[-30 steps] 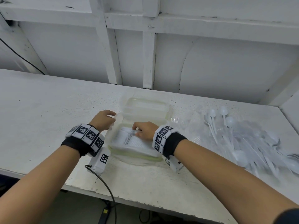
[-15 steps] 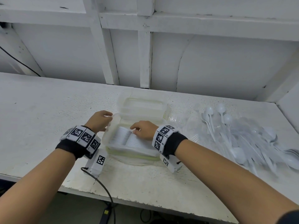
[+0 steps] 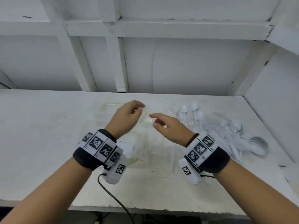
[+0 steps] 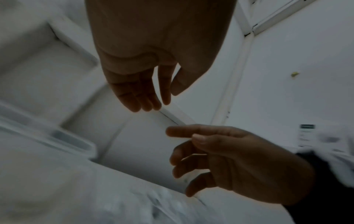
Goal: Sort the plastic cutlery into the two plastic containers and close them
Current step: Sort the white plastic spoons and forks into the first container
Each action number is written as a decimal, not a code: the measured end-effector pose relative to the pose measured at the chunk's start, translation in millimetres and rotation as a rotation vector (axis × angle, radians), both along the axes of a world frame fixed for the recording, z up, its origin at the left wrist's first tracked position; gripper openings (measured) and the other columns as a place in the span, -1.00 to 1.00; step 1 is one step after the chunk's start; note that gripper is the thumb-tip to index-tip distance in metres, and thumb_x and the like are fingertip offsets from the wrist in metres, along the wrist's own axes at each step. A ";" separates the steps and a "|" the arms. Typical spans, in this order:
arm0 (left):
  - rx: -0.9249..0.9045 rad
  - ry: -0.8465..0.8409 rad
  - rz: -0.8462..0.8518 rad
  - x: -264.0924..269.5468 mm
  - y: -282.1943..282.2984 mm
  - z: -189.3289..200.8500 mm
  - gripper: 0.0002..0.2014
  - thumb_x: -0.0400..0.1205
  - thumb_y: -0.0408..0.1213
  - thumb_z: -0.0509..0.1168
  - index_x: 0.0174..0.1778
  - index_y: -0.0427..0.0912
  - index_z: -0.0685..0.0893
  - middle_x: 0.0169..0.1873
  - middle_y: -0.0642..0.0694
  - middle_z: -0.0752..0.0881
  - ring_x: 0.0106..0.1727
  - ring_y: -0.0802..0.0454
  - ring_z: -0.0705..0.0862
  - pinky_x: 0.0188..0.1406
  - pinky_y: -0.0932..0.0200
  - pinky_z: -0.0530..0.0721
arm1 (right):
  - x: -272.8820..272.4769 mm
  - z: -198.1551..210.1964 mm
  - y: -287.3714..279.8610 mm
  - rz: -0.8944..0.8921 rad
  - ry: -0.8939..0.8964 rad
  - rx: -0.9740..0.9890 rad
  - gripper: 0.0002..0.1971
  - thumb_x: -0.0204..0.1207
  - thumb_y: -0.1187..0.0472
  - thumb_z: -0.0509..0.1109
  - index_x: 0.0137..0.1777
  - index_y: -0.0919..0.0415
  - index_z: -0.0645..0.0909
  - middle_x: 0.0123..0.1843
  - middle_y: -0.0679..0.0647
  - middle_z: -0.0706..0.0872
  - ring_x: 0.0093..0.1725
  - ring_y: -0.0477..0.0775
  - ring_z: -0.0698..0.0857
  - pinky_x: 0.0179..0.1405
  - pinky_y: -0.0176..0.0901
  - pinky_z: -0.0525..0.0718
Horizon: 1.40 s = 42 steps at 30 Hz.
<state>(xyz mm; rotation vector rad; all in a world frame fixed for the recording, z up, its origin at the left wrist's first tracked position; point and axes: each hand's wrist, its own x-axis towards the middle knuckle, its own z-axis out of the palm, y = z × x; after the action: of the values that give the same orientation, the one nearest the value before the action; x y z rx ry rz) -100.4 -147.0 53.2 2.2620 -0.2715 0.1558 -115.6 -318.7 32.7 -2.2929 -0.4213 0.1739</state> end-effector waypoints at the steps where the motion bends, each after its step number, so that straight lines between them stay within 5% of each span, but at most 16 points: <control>1: 0.018 0.016 -0.072 -2.0 -19.1 -3.6 -0.79 0.69 -0.30 0.17 0.17 -0.18 0.65 0.01 0.05 0.63 -0.03 0.16 0.55 -0.19 0.62 0.40 | -5.7 -4.2 -19.9 -0.048 0.016 -0.012 -0.64 0.66 0.18 0.20 0.45 0.08 0.45 0.05 -0.01 0.63 0.04 -0.08 0.57 -0.06 -0.48 0.41; 7: 0.160 0.159 -0.397 -12.8 -115.8 -40.4 -0.74 0.71 -0.28 0.13 0.23 -0.19 0.64 0.18 -0.09 0.65 0.13 0.05 0.60 0.00 0.38 0.41 | -40.2 -36.6 -125.7 -0.293 0.100 -0.123 -0.69 0.64 0.19 0.22 0.36 0.08 0.55 0.12 0.01 0.65 0.08 -0.05 0.61 -0.03 -0.43 0.44; 13: 0.420 0.171 -0.616 -5.1 -172.2 -78.4 -0.70 0.69 -0.31 0.13 0.27 -0.18 0.66 0.31 -0.13 0.58 0.33 -0.08 0.53 0.34 0.06 0.46 | -58.4 -52.0 -171.3 -0.372 0.065 -0.233 -0.71 0.63 0.24 0.24 0.31 0.15 0.59 0.15 0.09 0.67 0.03 -0.07 0.59 0.08 -0.33 0.46; 18: 0.646 0.084 -0.671 -4.5 -186.3 -89.1 -0.66 0.71 -0.15 0.10 0.39 -0.05 0.55 0.41 -0.06 0.51 0.39 -0.09 0.46 0.30 -0.04 0.45 | -57.7 -60.5 -176.7 -0.328 0.073 -0.339 -0.69 0.62 0.21 0.26 0.34 0.14 0.57 0.19 0.11 0.64 0.15 0.03 0.60 0.19 -0.19 0.53; 22: 0.760 0.065 -0.660 -5.6 -182.5 -92.6 -0.61 0.71 -0.09 0.09 0.47 0.00 0.40 0.33 -0.12 0.53 0.36 -0.15 0.44 0.31 -0.06 0.38 | -53.5 -66.7 -170.8 -0.253 0.032 -0.610 -0.59 0.59 0.06 0.27 0.44 0.00 0.47 0.31 0.06 0.51 0.28 0.08 0.47 0.23 -0.12 0.47; 27: 0.806 0.070 -0.635 -7.3 -167.2 -95.8 -0.64 0.71 -0.09 0.08 0.40 -0.11 0.48 0.33 -0.12 0.50 0.37 -0.13 0.41 0.28 -0.02 0.37 | -46.7 -67.3 -160.8 -0.173 -0.072 -0.935 -0.40 0.51 -0.12 0.30 0.52 -0.02 0.29 0.43 0.08 0.32 0.35 0.16 0.35 0.22 -0.05 0.35; 29: 0.796 0.057 -0.635 -8.5 -157.4 -98.3 -0.63 0.72 -0.09 0.08 0.40 -0.10 0.49 0.34 -0.12 0.49 0.37 -0.12 0.41 0.26 0.01 0.36 | -42.7 -70.3 -158.6 -0.167 -0.079 -1.002 -0.32 0.36 -0.16 0.45 0.46 0.03 0.38 0.40 0.12 0.38 0.29 0.21 0.43 0.19 0.03 0.41; 32: 0.758 0.054 -0.621 -10.0 -143.8 -100.4 -0.65 0.72 -0.08 0.08 0.38 -0.09 0.51 0.35 -0.09 0.49 0.35 -0.10 0.42 0.26 0.06 0.35 | -37.7 -72.4 -157.0 -0.157 -0.089 -1.027 -0.24 -0.29 -0.16 0.73 0.00 0.07 0.73 -0.03 0.12 0.69 -0.21 0.19 0.66 -0.35 0.03 0.62; 33: 0.747 0.058 -0.616 -10.2 -140.4 -100.6 -0.65 0.72 -0.08 0.07 0.37 -0.09 0.52 0.35 -0.08 0.49 0.35 -0.08 0.41 0.26 0.07 0.35 | -36.6 -74.3 -155.3 -0.153 -0.126 -1.005 -0.27 -0.34 -0.14 0.74 -0.07 0.09 0.75 -0.10 0.11 0.71 -0.28 0.18 0.66 -0.43 0.01 0.61; 35: 0.724 0.065 -0.610 -10.0 -136.1 -100.4 -0.65 0.72 -0.08 0.07 0.36 -0.09 0.53 0.35 -0.07 0.50 0.36 -0.07 0.42 0.27 0.08 0.35 | -34.1 -75.6 -152.5 -0.038 -0.136 -1.038 -0.35 -0.02 -0.16 0.66 0.08 0.11 0.70 0.00 0.09 0.69 -0.11 0.19 0.66 -0.24 0.06 0.60; 37: 0.705 0.073 -0.608 -9.6 -134.2 -100.0 -0.66 0.72 -0.09 0.07 0.35 -0.08 0.55 0.33 -0.06 0.52 0.35 -0.06 0.43 0.28 0.07 0.36 | -36.6 -73.9 -150.7 -0.008 -0.196 -1.035 -0.48 0.36 -0.20 0.32 0.20 0.13 0.65 0.08 0.03 0.67 0.02 0.13 0.65 -0.08 0.05 0.55; 39: 0.670 0.087 -0.601 -8.6 -133.4 -100.8 -0.68 0.72 -0.10 0.08 0.32 -0.09 0.57 0.30 -0.07 0.54 0.32 -0.06 0.46 0.27 0.07 0.39 | -40.4 -71.6 -150.2 -0.017 -0.239 -0.968 -0.45 0.39 -0.24 0.08 -0.01 0.14 0.74 -0.15 -0.01 0.73 -0.22 0.05 0.69 -0.29 -0.02 0.59; 42: 0.546 0.100 -0.572 -5.8 -132.1 -103.1 -0.70 0.71 -0.14 0.11 0.27 -0.12 0.60 0.22 -0.10 0.60 0.23 -0.07 0.55 0.25 0.02 0.49 | -42.6 -71.6 -150.7 -0.012 -0.454 -0.822 -0.45 0.60 -0.11 -0.02 -0.14 0.22 0.72 -0.30 0.05 0.71 -0.39 0.08 0.65 -0.45 -0.06 0.55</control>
<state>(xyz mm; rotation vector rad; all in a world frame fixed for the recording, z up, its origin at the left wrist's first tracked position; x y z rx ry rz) -106.2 -279.2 -50.0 2.6013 -0.9868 -0.3733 -158.2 -469.4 -38.9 -3.1560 -0.6506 -0.2365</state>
